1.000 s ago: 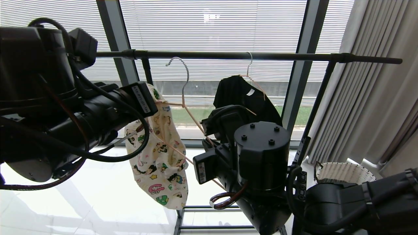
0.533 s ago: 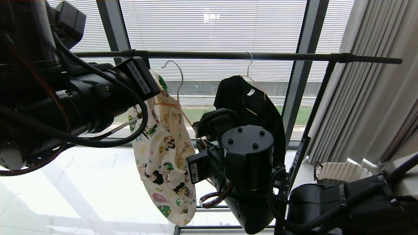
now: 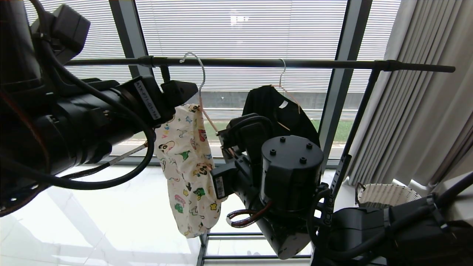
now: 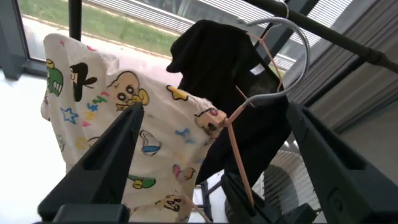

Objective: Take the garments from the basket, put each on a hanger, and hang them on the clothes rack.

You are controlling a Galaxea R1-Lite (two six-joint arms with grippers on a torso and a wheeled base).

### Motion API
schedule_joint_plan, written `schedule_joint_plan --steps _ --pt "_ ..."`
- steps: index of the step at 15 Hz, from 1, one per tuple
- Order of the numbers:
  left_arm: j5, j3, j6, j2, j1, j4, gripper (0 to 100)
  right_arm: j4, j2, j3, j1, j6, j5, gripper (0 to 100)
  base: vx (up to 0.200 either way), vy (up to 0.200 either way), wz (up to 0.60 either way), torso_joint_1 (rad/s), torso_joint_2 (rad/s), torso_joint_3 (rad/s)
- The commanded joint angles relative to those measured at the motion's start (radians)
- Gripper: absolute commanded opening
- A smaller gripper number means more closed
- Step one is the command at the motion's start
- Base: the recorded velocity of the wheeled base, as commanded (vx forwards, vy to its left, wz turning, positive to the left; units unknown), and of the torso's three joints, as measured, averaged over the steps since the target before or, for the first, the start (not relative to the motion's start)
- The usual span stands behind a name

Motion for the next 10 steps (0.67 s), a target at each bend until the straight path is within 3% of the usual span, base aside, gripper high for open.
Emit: schedule_joint_plan --steps 1,3,4,6,7,8,10 --pt "-0.001 0.057 0.030 -0.069 -0.002 0.000 100 -0.004 -0.010 0.003 0.001 -0.010 0.000 0 0.000 0.000 0.00 0.000 0.00 0.000" --pt "-0.033 0.130 0.123 -0.133 0.026 0.000 100 -0.007 -0.017 0.007 -0.002 -0.032 0.002 0 0.000 0.000 0.00 0.000 0.00 0.000" --pt "-0.124 0.176 0.189 -0.172 0.075 -0.001 100 -0.007 -0.037 0.030 -0.013 -0.049 0.005 0 0.000 0.000 0.00 0.000 0.00 0.000" --pt "-0.383 0.244 0.309 -0.242 0.216 -0.005 100 -0.007 -0.100 0.104 -0.030 -0.069 0.023 0 0.000 0.000 0.00 0.000 0.00 0.000" --pt "-0.383 0.244 0.309 -0.242 0.216 -0.005 100 -0.007 -0.100 0.104 -0.030 -0.069 0.023 0 0.000 0.000 0.00 0.000 0.00 0.000" --pt "-0.590 0.294 0.407 -0.268 0.343 -0.021 100 -0.007 -0.195 0.234 -0.038 -0.070 0.091 0 0.000 0.000 0.00 0.000 0.00 0.000" --pt "-0.694 0.331 0.475 -0.268 0.383 -0.066 100 -0.009 -0.264 0.339 -0.038 -0.072 0.123 0 0.000 0.000 0.00 0.000 0.00 0.000"
